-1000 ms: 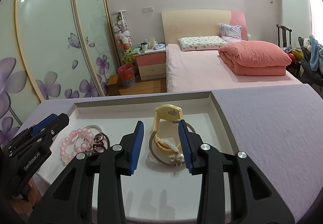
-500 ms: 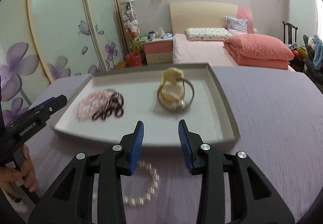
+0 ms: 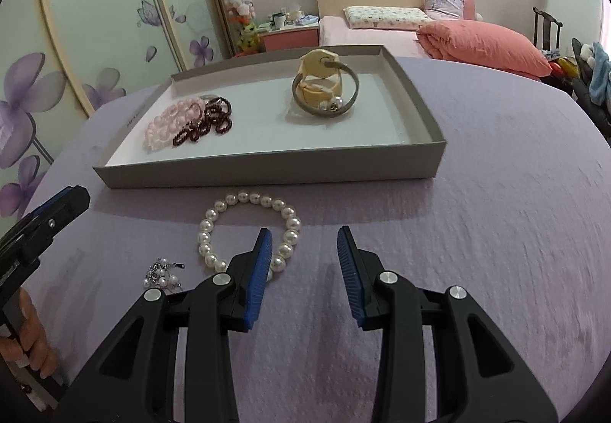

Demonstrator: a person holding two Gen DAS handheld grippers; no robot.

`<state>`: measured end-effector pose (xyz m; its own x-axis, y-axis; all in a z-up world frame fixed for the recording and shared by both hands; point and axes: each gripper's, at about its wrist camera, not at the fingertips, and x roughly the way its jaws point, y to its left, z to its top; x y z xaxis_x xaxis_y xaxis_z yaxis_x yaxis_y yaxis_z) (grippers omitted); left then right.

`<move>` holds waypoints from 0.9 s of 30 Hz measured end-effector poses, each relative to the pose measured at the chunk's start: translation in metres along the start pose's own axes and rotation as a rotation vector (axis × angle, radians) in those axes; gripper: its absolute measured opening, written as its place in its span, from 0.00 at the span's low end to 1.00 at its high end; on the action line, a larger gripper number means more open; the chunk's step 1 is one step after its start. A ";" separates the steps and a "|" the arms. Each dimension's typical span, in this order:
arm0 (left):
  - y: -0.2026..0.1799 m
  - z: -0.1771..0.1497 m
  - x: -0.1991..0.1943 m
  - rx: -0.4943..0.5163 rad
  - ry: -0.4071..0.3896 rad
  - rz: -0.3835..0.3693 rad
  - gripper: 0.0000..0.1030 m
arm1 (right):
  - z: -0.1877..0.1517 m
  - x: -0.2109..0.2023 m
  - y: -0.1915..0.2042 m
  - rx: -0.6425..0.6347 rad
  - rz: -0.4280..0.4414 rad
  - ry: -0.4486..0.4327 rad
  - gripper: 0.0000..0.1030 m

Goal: Organize jewelry
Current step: 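Move the right tool to the pearl bracelet and close on it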

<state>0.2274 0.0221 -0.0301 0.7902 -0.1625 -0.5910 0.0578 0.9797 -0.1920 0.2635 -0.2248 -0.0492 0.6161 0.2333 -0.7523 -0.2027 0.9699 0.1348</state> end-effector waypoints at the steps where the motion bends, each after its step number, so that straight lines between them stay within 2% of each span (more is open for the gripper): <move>1: 0.001 0.000 0.000 -0.001 0.002 0.000 0.50 | 0.001 0.001 0.002 -0.004 0.001 0.006 0.36; 5: 0.000 -0.001 0.001 0.001 0.011 0.002 0.50 | 0.003 0.012 0.009 -0.035 -0.026 0.037 0.33; 7: -0.001 -0.001 0.001 0.005 0.010 0.002 0.50 | 0.003 0.012 0.010 -0.050 -0.033 0.037 0.15; 8: -0.002 -0.001 0.001 0.008 0.011 0.001 0.50 | 0.000 0.010 0.011 -0.062 -0.041 0.039 0.11; 15: -0.017 -0.002 0.007 0.049 0.052 -0.040 0.51 | -0.017 -0.009 -0.015 -0.006 -0.075 0.032 0.10; 20: -0.043 -0.012 0.018 0.137 0.150 -0.114 0.52 | -0.029 -0.023 -0.036 0.052 -0.088 0.028 0.10; 27: -0.069 -0.024 0.035 0.193 0.233 -0.138 0.52 | -0.039 -0.033 -0.049 0.082 -0.080 0.024 0.10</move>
<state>0.2361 -0.0539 -0.0564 0.6072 -0.2954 -0.7376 0.2863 0.9473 -0.1437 0.2237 -0.2822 -0.0558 0.6089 0.1540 -0.7782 -0.0900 0.9880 0.1252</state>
